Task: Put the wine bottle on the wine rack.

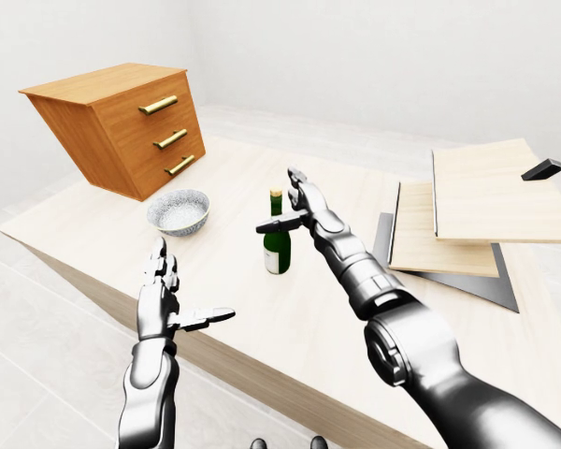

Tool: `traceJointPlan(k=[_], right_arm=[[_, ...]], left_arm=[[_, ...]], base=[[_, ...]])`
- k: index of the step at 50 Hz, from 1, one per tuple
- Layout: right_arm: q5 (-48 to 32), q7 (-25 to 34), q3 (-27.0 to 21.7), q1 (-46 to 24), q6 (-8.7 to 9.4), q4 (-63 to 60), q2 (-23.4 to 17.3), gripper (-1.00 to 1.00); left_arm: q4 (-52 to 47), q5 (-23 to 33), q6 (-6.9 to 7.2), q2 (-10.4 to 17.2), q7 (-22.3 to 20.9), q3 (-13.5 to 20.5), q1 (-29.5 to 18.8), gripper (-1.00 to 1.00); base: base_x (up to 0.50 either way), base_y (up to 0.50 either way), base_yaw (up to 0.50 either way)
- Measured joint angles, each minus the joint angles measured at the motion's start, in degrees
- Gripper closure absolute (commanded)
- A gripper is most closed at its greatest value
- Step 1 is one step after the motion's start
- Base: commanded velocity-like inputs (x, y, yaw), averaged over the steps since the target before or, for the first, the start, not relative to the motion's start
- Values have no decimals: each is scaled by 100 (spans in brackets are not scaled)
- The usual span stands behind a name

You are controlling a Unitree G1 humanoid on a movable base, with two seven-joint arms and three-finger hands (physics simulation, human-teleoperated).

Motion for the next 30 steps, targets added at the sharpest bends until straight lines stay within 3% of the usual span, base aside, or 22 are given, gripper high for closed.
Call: traceJointPlan(k=[22,23,24,25,26,27,30], right_arm=[[-89,1,-79,-190,-44,327,-7,-100],[-95,-2,-82,-195,-47,336,-6,-95],[-101,-5,-85,-199,-50,344,-6,-58],[-108,-9,-90,-202,-52,352,-7,-58],[-113,-12,-93,-206,-55,358,-7,-4],[-116,-13,-95,-210,-57,364,-7,31],[-129,-19,-102,-221,-60,376,-5,54]], left_arm=[[112,-9,-44,19,7,11,-57,-100],[112,-10,-43,20,8,11,-59,-100],[111,-10,-41,21,9,11,-61,-100],[109,-11,-39,21,11,12,-62,-100],[107,-12,-37,22,12,12,-63,-100],[103,-12,-34,22,13,12,-63,-100],[95,-13,-29,22,16,10,-64,-100]], base=[[0,0,0],[0,0,0],[0,0,0],[0,0,0],[0,0,0],[0,0,0],[0,0,0]])
